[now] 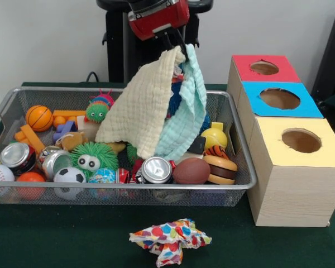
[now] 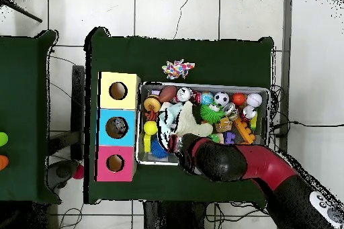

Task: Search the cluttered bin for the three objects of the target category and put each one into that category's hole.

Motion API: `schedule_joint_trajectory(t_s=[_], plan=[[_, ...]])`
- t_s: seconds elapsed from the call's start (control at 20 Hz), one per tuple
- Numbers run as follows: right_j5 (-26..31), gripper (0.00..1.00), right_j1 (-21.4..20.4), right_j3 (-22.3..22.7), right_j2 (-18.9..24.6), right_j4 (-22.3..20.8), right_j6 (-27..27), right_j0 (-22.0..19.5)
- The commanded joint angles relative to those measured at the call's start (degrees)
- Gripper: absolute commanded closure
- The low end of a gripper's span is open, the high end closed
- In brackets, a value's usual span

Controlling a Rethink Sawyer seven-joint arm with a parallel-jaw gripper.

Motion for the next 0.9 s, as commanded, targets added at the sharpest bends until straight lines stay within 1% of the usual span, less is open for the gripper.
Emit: schedule_joint_trajectory(t_s=[0.05,0.15,0.3,0.45,0.65,0.9], plan=[[7.79,1.0,-2.22,-5.51,0.48,3.34,0.81,1.5],[9.42,1.0,-3.1,-5.96,-0.91,2.68,0.65,2.01],[11.38,1.0,-3.83,-7.36,-3.29,0.24,-0.39,2.6],[13.35,1.0,-4.74,-8.11,-4.33,-1.22,-1.42,2.92],[14.69,1.0,-4.9,-8.55,-3.92,-0.66,-1.93,2.75],[17.44,1.0,-5.41,-8.65,-3.75,0.55,-1.14,2.92]])
